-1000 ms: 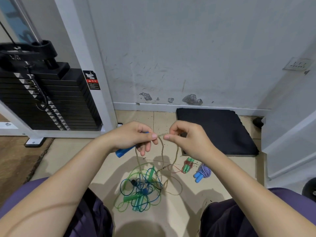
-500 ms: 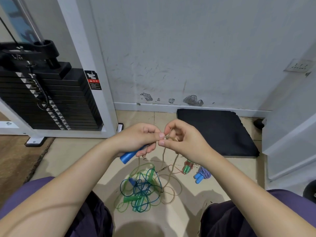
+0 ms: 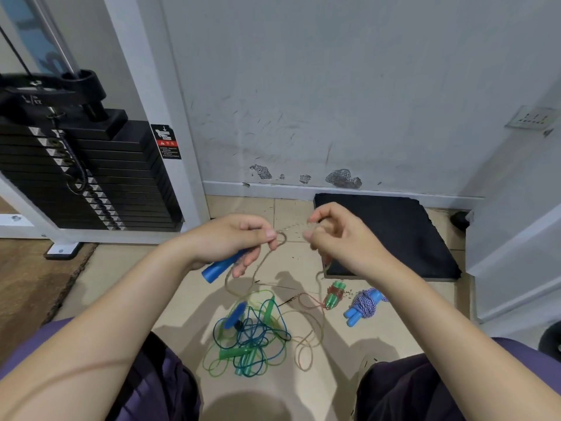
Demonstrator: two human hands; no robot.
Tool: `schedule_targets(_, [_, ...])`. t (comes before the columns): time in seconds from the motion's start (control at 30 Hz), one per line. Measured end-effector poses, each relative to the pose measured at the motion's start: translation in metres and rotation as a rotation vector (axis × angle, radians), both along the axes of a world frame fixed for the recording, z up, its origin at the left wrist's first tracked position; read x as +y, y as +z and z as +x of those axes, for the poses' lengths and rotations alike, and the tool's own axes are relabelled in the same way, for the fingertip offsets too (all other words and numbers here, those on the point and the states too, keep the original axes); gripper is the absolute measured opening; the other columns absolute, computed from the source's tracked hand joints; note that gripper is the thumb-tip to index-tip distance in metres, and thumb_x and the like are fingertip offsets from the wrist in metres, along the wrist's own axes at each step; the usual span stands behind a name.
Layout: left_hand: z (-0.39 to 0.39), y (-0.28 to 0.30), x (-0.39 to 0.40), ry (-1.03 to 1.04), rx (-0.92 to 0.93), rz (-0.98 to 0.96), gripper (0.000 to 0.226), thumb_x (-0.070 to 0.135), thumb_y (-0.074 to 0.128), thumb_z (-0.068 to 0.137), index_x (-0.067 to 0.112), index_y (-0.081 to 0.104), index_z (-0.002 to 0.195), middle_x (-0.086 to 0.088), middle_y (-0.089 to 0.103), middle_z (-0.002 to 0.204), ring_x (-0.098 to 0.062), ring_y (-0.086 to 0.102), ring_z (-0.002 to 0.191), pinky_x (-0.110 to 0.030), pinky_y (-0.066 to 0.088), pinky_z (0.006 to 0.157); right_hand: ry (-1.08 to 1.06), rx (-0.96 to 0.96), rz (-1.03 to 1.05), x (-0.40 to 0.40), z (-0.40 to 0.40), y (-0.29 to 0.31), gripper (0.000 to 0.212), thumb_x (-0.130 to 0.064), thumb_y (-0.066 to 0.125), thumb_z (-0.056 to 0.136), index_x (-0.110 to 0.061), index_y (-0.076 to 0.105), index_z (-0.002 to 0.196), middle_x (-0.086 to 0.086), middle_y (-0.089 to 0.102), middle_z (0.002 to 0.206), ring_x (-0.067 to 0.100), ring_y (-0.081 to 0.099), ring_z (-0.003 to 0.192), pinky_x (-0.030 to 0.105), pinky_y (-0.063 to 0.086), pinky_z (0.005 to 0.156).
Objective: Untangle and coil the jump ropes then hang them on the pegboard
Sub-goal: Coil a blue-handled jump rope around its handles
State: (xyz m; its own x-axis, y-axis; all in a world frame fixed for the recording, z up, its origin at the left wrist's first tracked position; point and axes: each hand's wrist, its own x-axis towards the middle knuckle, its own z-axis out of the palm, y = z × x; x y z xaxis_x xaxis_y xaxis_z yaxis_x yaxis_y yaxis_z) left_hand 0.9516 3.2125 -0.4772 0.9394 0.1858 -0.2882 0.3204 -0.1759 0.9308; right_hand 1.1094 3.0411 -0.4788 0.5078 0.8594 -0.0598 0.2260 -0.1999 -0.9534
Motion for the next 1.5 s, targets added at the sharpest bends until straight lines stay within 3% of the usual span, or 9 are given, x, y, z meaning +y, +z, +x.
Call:
schedule_targets(0.2, [0.01,-0.007,-0.019,-0.027,-0.059,-0.143,0.025,0.033,0.054,0.095,0.013,0.068,0.094,-0.008,0.056,0.057,-0.018,0.051,0.04,-0.032,0.044,0.055,0.105,-0.222,-0.027,0.002,-0.011,-0.001,0.018,-0.018,0.079,0.081,-0.019,0.063,0.09,-0.009,0.039,0.047,0.005,0.033,0.044,0.023,0.035,0.048])
schedule_targets(0.37, [0.005,-0.003,-0.002,0.015,-0.028,-0.077,0.026,0.019,0.049,0.101,0.001,0.067,0.097,-0.008,0.061,0.06,-0.023,0.061,0.054,-0.032,0.052,0.066,-0.222,-0.312,0.046,-0.002,0.007,0.006,0.008,-0.017,0.066,0.091,-0.017,0.066,0.082,-0.001,0.039,0.052,0.009,0.032,0.048,0.022,0.032,0.05])
schedule_targets(0.5, [0.002,-0.002,0.003,0.047,-0.03,-0.041,0.023,0.017,0.049,0.101,0.0,0.063,0.095,-0.009,0.061,0.064,-0.024,0.064,0.061,-0.033,0.052,0.071,-0.397,-0.151,0.09,-0.007,0.016,0.008,0.008,-0.011,0.054,0.092,-0.013,0.059,0.087,0.009,0.053,0.067,0.017,0.047,0.059,0.029,0.041,0.062])
schedule_targets(0.77, [0.011,-0.01,-0.018,0.019,-0.081,-0.174,0.021,0.027,0.052,0.098,0.008,0.061,0.095,-0.008,0.052,0.055,-0.021,0.052,0.04,-0.034,0.046,0.058,0.122,-0.13,0.034,0.0,-0.012,-0.004,0.025,-0.017,0.078,0.081,-0.021,0.059,0.097,-0.008,0.048,0.059,0.007,0.04,0.053,0.024,0.037,0.056])
schedule_targets(0.9, [0.011,-0.008,-0.02,-0.004,-0.069,-0.223,0.027,0.028,0.056,0.092,0.003,0.063,0.097,-0.009,0.059,0.06,-0.023,0.058,0.051,-0.033,0.051,0.065,0.013,-0.279,0.046,0.002,-0.008,-0.003,0.015,-0.019,0.076,0.084,-0.017,0.061,0.082,-0.01,0.037,0.048,0.005,0.032,0.046,0.021,0.03,0.05])
schedule_targets(1.17, [0.005,-0.004,-0.015,-0.088,-0.032,-0.196,0.021,0.007,0.067,0.089,0.009,0.061,0.109,-0.009,0.059,0.071,-0.022,0.056,0.055,-0.031,0.051,0.061,-0.117,-0.123,0.134,-0.005,0.009,0.001,0.011,-0.024,0.066,0.085,-0.021,0.055,0.083,0.019,0.059,0.083,0.037,0.058,0.078,0.049,0.051,0.076])
schedule_targets(1.27, [0.006,-0.003,-0.02,-0.12,-0.044,-0.175,0.021,0.006,0.065,0.09,0.006,0.061,0.11,-0.01,0.058,0.072,-0.02,0.055,0.055,-0.03,0.051,0.06,0.036,-0.047,0.098,-0.004,0.002,0.002,0.013,-0.02,0.07,0.088,-0.018,0.059,0.096,0.018,0.066,0.099,0.033,0.063,0.1,0.04,0.051,0.09])
schedule_targets(1.4, [0.007,-0.003,-0.025,-0.186,-0.022,-0.134,0.019,0.006,0.065,0.09,0.004,0.063,0.109,-0.009,0.061,0.075,-0.017,0.057,0.056,-0.03,0.051,0.065,0.222,-0.011,-0.006,-0.003,-0.011,0.001,0.014,-0.015,0.065,0.093,-0.007,0.057,0.101,0.008,0.066,0.076,0.008,0.059,0.069,0.014,0.045,0.063])
schedule_targets(1.5, [0.008,-0.004,-0.024,-0.21,0.032,-0.073,0.022,0.009,0.066,0.091,0.0,0.062,0.11,-0.007,0.065,0.078,-0.018,0.061,0.059,-0.029,0.052,0.066,0.241,-0.057,-0.062,-0.003,-0.01,0.001,0.014,-0.017,0.069,0.09,-0.006,0.061,0.093,0.0,0.058,0.064,0.01,0.052,0.06,0.016,0.043,0.055])
